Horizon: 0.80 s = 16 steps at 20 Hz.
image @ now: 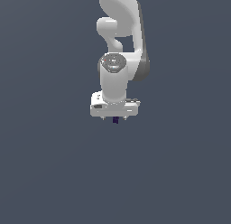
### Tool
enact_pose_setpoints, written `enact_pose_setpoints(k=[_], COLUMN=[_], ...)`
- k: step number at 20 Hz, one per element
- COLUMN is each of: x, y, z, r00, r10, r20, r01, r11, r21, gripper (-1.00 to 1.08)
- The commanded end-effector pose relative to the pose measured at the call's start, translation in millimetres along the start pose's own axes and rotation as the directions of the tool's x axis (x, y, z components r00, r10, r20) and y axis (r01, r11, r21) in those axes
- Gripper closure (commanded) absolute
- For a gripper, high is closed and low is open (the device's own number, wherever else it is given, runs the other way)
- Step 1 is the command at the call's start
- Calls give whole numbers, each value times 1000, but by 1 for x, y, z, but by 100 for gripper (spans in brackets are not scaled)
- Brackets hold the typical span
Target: Pick up the object and move it to a goal position.
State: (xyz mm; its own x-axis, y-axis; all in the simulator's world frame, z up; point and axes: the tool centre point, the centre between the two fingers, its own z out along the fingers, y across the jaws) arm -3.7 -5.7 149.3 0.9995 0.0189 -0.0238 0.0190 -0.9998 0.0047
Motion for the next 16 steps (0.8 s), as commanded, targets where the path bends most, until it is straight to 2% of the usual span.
enact_pose_setpoints(k=[1, 8, 16], x=[-2, -19, -53], y=[-1, -4, -8], z=[3, 25, 61], r00=[1000, 999, 991], r10=[6, 49, 131], r20=[0, -6, -17], r01=[-6, -49, -131], r11=[1000, 999, 991], r21=[0, 4, 8], gripper=[-92, -92, -92])
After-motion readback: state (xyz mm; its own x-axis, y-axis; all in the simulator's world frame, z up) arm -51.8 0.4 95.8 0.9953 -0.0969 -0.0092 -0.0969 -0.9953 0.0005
